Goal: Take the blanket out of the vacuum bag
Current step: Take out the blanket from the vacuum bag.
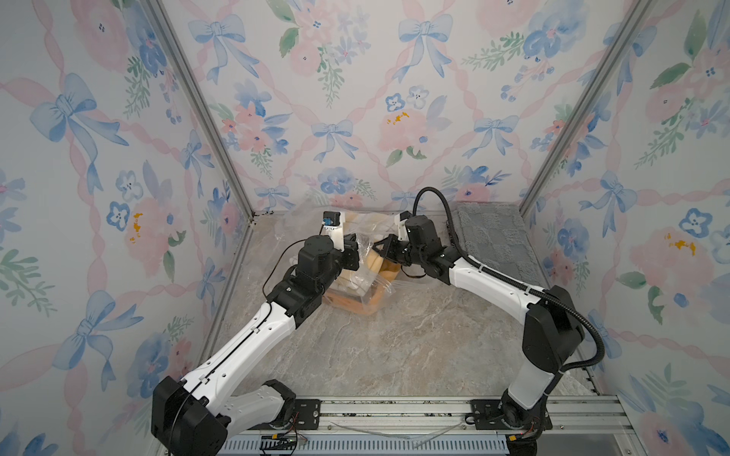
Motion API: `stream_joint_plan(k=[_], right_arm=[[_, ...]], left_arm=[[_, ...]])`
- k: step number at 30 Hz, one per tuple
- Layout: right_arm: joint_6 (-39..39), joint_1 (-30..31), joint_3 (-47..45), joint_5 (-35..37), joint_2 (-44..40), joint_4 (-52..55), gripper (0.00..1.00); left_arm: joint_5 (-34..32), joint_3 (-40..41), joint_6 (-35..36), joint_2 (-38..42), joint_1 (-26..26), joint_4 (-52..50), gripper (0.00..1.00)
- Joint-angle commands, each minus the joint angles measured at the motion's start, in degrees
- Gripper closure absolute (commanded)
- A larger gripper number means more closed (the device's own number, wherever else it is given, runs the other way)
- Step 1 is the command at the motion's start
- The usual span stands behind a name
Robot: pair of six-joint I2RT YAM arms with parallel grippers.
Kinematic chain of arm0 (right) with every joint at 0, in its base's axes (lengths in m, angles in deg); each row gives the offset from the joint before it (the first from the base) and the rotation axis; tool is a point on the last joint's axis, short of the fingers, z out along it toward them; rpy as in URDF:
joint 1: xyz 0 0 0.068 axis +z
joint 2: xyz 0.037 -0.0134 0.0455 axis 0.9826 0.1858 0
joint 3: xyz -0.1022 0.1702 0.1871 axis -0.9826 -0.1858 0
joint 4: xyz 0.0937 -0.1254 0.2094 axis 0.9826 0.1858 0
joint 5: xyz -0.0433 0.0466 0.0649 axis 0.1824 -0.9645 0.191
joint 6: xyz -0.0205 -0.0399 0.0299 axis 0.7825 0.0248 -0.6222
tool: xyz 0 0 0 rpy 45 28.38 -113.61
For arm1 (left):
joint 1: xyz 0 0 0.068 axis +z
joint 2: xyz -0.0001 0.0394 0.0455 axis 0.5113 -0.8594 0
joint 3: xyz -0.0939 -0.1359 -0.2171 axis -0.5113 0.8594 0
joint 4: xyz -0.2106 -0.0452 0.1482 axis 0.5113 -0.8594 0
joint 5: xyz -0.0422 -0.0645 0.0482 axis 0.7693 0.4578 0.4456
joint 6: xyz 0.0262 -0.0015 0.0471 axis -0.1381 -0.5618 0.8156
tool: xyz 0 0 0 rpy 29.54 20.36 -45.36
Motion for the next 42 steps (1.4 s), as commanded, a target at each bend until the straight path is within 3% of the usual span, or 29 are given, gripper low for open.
stream_joint_plan(k=[1, 3, 5, 6, 8, 12, 15, 18, 21, 30, 36, 40, 42], right_arm=[[-3.3, -2.2, -1.9, -8.2, -4.9, -9.3, 1.0], [-0.7, -2.0, -1.9, -6.9, -7.0, -5.3, 1.0], [0.3, -2.1, -2.5, -5.9, -7.2, -4.6, 1.0], [-0.4, -2.5, -2.9, -6.4, -7.0, -5.1, 1.0], [-1.8, -3.2, -3.8, -7.4, -6.5, -6.8, 1.0], [-2.0, -3.9, -4.2, -8.2, -5.8, -7.3, 1.0], [-2.4, -4.2, -4.7, -8.8, -5.7, -8.3, 1.0], [-2.4, -4.4, -5.3, -9.3, -5.7, -8.4, 1.0], [-2.4, -4.7, -5.9, -9.7, -5.8, -8.8, 1.0], [-4.1, -5.1, -7.7, -11.6, -5.5, -12.2, 1.0], [-4.2, -5.2, -7.5, -12.5, -3.2, -12.9, 1.0], [-4.9, -5.4, -6.8, -13.4, -2.0, -14.0, 1.0], [-5.0, -5.4, -6.4, -13.8, -1.6, -14.1, 1.0]], left_arm=[[-4.5, -0.3, 2.6, -1.2, 0.4, 2.2, 1.0], [-3.4, -1.6, 4.3, -2.3, 0.8, 1.1, 0.96], [-2.0, -3.3, 6.6, -2.6, 1.2, -0.9, 0.67], [-0.1, -4.0, 8.0, -1.9, 1.9, -1.8, 0.47], [3.0, -5.5, 10.3, -0.4, 4.2, -4.3, 0.24], [8.9, -9.6, 12.6, 0.3, 13.2, -9.8, 0.11], [14.4, -9.7, 10.4, -1.5, 21.6, -9.9, 0.08], [15.2, -11.9, 4.6, -7.6, 30.1, -12.4, 0.02], [16.3, -14.7, 3.1, -15.0, 34.4, -13.1, 0.02], [14.7, -29.5, 5.7, -35.5, 35.4, -22.2, 0.02], [18.1, -27.6, 5.5, -37.3, 34.3, -24.7, 0.02], [17.2, -26.0, 4.4, -37.1, 33.7, -24.7, 0.18], [17.5, -25.8, 3.9, -37.6, 33.7, -24.7, 0.39]])
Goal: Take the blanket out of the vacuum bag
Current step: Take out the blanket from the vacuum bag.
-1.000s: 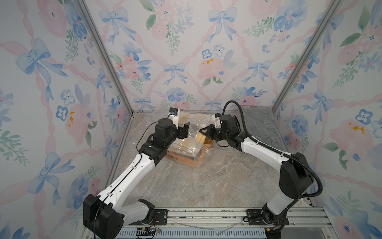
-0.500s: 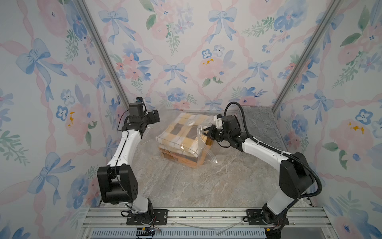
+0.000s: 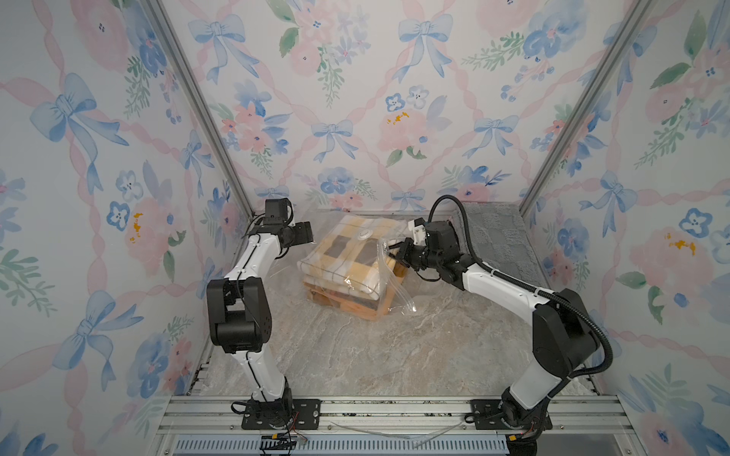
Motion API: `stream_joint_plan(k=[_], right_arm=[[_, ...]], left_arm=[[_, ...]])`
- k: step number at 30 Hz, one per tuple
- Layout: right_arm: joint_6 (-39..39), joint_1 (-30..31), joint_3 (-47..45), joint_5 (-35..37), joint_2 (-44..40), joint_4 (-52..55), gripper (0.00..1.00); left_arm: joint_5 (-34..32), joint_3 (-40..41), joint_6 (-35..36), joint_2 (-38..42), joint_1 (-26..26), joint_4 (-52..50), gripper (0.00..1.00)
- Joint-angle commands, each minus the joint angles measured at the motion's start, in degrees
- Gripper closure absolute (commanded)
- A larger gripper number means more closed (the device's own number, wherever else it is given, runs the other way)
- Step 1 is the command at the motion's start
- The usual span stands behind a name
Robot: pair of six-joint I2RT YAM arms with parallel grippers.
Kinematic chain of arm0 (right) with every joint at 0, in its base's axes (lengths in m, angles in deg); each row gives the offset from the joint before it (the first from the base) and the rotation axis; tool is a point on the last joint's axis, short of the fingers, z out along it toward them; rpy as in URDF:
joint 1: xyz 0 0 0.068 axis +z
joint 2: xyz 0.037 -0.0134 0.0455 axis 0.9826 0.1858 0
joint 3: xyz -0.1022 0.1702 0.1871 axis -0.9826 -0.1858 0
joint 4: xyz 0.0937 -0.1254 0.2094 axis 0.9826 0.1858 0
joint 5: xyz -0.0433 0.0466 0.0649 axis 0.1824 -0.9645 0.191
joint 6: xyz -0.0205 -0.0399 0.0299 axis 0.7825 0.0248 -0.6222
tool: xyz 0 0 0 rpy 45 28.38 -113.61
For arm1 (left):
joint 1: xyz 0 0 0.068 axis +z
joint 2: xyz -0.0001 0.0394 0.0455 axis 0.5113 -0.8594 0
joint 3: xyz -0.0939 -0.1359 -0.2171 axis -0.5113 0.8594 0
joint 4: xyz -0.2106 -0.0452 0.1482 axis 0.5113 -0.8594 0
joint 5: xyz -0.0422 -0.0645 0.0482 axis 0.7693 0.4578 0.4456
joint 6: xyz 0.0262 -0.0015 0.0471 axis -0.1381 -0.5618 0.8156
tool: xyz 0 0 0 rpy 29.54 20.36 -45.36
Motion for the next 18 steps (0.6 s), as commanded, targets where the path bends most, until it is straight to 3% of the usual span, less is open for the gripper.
stream_joint_plan(k=[1, 2, 3, 4, 13, 18], right_arm=[[-1.0, -0.3, 1.6, -3.7, 0.7, -6.5, 1.0], [-1.1, -0.3, 1.7, -3.8, 0.7, -6.6, 1.0], [-1.2, -0.4, 1.7, -3.9, 0.7, -6.6, 1.0], [-1.2, -0.5, 1.7, -4.0, 0.7, -6.6, 1.0], [1.3, -1.6, 3.1, -5.4, -2.7, -0.4, 1.0], [1.8, -2.9, 0.1, -3.7, -9.4, 1.8, 1.0]], left_arm=[[0.9, 1.0, -1.3, 0.1, -0.1, -1.7, 0.56], [0.6, 1.0, -2.0, -0.1, -0.1, -1.7, 0.83], [0.3, 1.0, -2.5, -0.2, 0.0, -1.7, 0.96], [-0.2, 1.0, -2.6, -0.4, 0.1, -1.7, 1.0], [-9.6, 3.1, -6.1, 1.9, 2.3, 2.4, 1.0], [-11.9, 3.1, -6.4, 1.7, 4.0, 3.4, 1.0]])
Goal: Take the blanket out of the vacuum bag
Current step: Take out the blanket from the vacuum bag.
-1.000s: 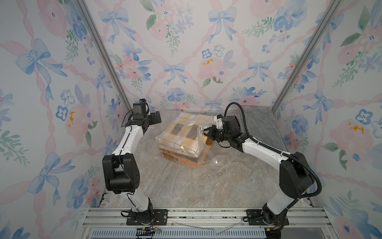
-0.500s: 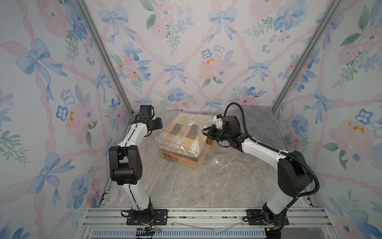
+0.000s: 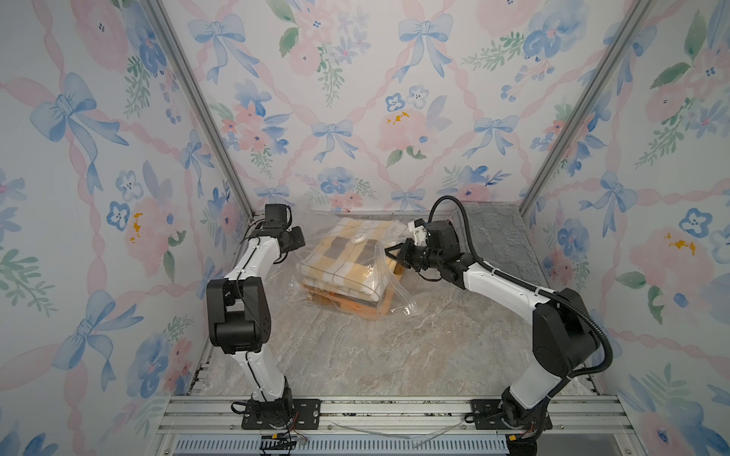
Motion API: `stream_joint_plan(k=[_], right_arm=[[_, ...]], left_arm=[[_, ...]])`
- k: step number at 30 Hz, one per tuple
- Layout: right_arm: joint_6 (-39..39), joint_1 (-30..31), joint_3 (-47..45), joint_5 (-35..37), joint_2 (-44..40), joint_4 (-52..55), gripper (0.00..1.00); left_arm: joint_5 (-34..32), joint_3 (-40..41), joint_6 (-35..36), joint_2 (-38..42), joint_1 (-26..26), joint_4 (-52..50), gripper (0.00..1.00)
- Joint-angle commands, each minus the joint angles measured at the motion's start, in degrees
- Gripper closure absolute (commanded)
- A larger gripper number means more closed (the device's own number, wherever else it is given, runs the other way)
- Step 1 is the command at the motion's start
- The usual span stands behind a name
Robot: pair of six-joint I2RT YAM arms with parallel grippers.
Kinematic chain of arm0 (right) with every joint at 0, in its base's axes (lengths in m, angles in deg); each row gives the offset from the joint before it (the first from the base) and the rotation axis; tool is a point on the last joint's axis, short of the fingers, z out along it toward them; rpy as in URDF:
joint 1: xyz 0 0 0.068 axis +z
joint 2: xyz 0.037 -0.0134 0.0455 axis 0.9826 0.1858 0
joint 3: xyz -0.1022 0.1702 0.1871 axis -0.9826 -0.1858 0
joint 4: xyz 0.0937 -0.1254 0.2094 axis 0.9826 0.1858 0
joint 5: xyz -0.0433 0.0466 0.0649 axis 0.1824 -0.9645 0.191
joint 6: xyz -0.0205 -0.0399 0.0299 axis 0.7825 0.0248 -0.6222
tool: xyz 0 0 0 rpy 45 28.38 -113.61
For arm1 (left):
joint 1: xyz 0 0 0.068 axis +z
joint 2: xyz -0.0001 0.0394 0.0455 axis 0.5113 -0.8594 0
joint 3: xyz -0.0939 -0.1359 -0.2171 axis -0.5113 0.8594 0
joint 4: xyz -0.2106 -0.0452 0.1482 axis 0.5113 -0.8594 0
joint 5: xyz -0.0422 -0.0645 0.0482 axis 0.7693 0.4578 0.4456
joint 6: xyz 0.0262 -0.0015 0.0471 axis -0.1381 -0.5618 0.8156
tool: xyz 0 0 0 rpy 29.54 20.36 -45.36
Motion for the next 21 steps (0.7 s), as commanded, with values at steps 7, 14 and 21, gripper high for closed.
stream_joint_plan(k=[7, 14, 21], right_arm=[[-1.7, -4.0, -6.1, -1.4, -16.2, -4.5, 1.0], [1.1, -8.1, -17.2, 1.0, -23.3, -1.5, 1.0], [1.6, -10.9, -23.4, -5.8, -18.1, -11.9, 1.0]], left_arm=[[-8.2, 2.9, -2.1, 2.3, 3.7, 5.3, 1.0], [-7.5, 3.3, -1.7, 2.7, 5.1, 5.8, 1.0], [-2.8, 3.4, -1.3, 2.4, 5.0, 6.2, 1.0]])
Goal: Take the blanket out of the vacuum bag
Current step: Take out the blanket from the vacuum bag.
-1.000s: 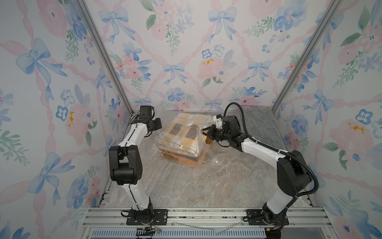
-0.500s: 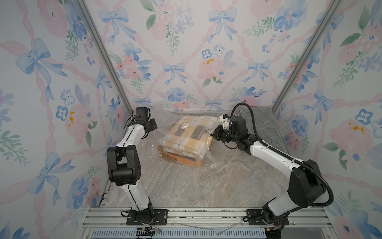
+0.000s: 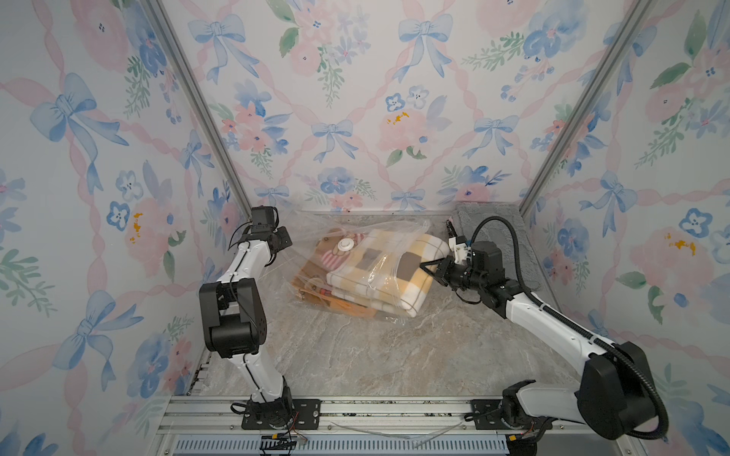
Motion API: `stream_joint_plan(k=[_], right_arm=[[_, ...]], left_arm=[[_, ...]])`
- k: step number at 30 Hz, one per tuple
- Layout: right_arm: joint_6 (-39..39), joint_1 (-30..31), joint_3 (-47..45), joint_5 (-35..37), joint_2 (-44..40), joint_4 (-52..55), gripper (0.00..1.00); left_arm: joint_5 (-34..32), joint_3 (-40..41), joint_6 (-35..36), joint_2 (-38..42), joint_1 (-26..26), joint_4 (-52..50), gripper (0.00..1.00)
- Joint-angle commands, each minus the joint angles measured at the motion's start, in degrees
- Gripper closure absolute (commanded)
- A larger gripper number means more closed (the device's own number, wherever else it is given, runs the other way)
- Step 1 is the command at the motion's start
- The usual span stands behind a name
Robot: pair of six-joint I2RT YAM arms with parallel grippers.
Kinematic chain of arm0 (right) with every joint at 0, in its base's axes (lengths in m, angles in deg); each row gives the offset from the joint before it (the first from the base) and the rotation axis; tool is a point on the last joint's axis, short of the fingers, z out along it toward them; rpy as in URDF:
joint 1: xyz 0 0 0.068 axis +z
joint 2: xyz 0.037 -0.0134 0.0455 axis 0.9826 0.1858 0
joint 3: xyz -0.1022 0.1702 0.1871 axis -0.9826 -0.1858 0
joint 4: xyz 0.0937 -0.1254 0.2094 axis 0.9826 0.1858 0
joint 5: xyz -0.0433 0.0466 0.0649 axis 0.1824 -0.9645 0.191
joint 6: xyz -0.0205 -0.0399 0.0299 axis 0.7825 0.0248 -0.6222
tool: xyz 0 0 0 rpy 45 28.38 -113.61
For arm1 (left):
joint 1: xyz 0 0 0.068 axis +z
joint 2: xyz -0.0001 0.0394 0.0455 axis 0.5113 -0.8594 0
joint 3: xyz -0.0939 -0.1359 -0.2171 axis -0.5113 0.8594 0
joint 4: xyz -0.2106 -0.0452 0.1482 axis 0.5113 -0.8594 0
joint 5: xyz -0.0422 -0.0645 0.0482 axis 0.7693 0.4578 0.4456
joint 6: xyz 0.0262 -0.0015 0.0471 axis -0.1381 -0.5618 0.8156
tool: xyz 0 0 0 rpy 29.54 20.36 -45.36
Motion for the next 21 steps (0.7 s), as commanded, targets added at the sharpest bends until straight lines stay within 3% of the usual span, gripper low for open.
stream_joint_plan(k=[1, 3, 9, 15, 21], right_arm=[[1.0, -0.6, -1.2, -2.1, 1.0, -10.5, 1.0], [1.0, -0.6, -1.8, -1.8, 1.2, -11.0, 0.98], [-0.6, -0.6, -4.5, 0.1, 0.3, -10.4, 0.47], [-3.4, -0.3, -7.4, 0.5, 0.6, -10.6, 0.11], [-3.7, 1.6, -7.4, -0.4, 4.2, -12.9, 0.03]], left_arm=[[1.5, 0.8, 0.2, 1.4, 0.8, 1.6, 1.0], [2.2, 1.2, 0.3, 2.0, 0.6, 1.6, 1.0], [2.9, 2.2, 0.4, 3.6, 0.5, 1.6, 1.0], [3.6, 2.1, 0.4, 3.5, -0.4, 1.6, 1.0], [4.1, 2.0, 0.5, 2.8, -1.0, 1.6, 1.0]])
